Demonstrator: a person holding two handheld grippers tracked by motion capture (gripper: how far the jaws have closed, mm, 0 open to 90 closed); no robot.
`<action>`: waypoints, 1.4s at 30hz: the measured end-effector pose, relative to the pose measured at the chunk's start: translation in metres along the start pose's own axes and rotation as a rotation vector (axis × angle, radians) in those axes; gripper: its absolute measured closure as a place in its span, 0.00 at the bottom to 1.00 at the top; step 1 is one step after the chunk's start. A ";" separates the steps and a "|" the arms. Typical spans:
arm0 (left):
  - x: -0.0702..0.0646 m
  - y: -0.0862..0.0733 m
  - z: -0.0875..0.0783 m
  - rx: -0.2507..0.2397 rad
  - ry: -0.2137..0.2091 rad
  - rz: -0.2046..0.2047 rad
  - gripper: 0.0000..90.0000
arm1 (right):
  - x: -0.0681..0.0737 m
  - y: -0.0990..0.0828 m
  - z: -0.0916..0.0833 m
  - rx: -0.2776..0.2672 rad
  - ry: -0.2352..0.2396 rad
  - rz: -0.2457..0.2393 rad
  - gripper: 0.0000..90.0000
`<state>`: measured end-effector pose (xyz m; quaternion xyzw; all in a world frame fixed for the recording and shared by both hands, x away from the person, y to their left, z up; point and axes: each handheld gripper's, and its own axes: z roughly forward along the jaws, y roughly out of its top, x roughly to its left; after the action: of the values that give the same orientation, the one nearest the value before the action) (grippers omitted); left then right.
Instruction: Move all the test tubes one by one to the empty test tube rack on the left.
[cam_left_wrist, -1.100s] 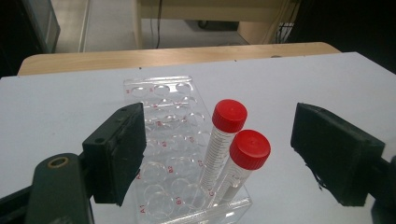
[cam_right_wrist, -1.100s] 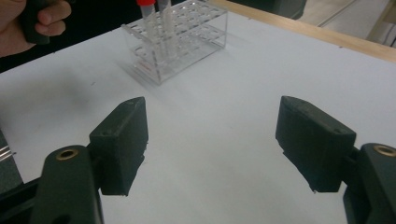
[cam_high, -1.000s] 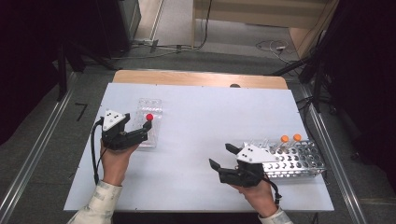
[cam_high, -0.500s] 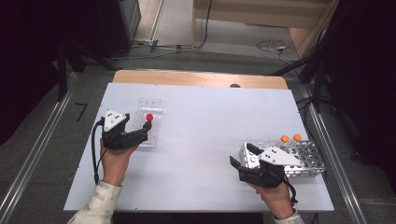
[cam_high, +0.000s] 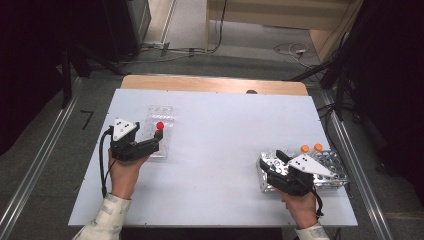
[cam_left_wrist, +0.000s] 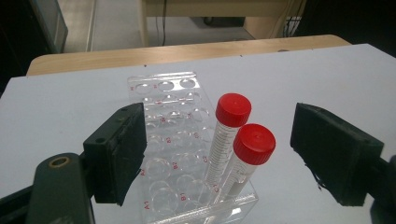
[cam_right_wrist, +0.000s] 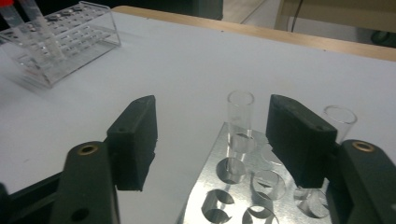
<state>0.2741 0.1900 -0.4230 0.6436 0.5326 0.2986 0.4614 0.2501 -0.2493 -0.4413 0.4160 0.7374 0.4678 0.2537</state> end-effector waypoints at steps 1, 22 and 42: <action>0.000 0.000 0.000 0.002 -0.001 0.003 0.21 | -0.001 -0.001 0.001 0.006 -0.025 0.007 0.38; -0.003 0.000 0.000 0.002 -0.002 0.010 0.22 | 0.002 0.003 0.022 0.143 -0.138 -0.039 0.75; -0.004 0.001 -0.001 -0.003 -0.005 0.013 0.23 | 0.007 0.011 0.015 0.102 -0.169 -0.050 0.81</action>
<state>0.2728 0.1866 -0.4214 0.6473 0.5268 0.3005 0.4617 0.2621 -0.2335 -0.4379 0.4479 0.7464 0.3863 0.3049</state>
